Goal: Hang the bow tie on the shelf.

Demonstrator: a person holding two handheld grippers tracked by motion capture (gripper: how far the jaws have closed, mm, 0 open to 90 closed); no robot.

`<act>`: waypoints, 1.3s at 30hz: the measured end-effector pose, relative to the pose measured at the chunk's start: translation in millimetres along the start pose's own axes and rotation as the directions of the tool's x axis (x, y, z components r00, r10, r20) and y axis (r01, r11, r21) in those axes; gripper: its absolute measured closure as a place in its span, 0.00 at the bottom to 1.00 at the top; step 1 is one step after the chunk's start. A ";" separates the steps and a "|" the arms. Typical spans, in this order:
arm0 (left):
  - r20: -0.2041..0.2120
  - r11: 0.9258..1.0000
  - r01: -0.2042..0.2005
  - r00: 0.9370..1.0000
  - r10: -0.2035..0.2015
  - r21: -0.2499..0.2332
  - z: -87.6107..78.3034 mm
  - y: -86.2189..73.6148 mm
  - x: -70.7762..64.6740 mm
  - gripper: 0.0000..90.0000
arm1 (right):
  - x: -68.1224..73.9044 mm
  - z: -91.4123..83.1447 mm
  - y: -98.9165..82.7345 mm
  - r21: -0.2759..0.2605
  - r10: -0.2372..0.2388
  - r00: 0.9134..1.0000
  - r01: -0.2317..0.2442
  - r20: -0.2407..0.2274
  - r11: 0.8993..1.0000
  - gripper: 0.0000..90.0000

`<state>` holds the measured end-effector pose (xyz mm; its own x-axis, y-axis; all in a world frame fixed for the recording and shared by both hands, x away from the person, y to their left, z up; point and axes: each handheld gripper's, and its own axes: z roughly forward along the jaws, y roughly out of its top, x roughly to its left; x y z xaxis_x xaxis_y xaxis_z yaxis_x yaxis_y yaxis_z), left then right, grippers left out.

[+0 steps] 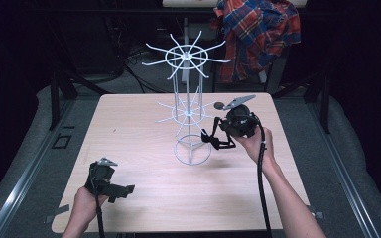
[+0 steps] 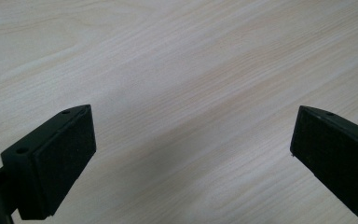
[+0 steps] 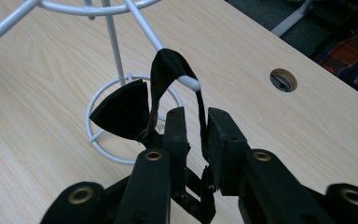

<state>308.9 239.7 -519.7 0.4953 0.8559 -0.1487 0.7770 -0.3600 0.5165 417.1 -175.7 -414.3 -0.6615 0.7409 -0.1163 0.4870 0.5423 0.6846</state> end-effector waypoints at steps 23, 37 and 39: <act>0.002 1.000 0.000 1.000 0.000 0.004 0.4 0.1 -0.6 0.00 | 12.4 -15.6 -14.9 0.081 -0.029 0.996 0.036 -0.089 0.996 0.42; 0.000 1.000 -0.002 1.000 0.002 0.005 1.0 0.0 -1.2 0.00 | 11.2 -19.7 -45.2 0.150 0.006 0.995 0.009 -0.100 0.989 0.17; 0.000 1.000 -0.001 1.000 0.001 0.006 1.2 0.0 -1.4 0.00 | 10.8 -19.3 -48.2 0.153 0.008 0.995 0.007 -0.100 0.988 0.16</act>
<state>308.7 238.1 -520.4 0.4963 0.8555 -0.1476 0.7786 -0.3633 0.5117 375.5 -201.5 -434.7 -0.7111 0.7021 -0.0382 0.5639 0.6020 0.5654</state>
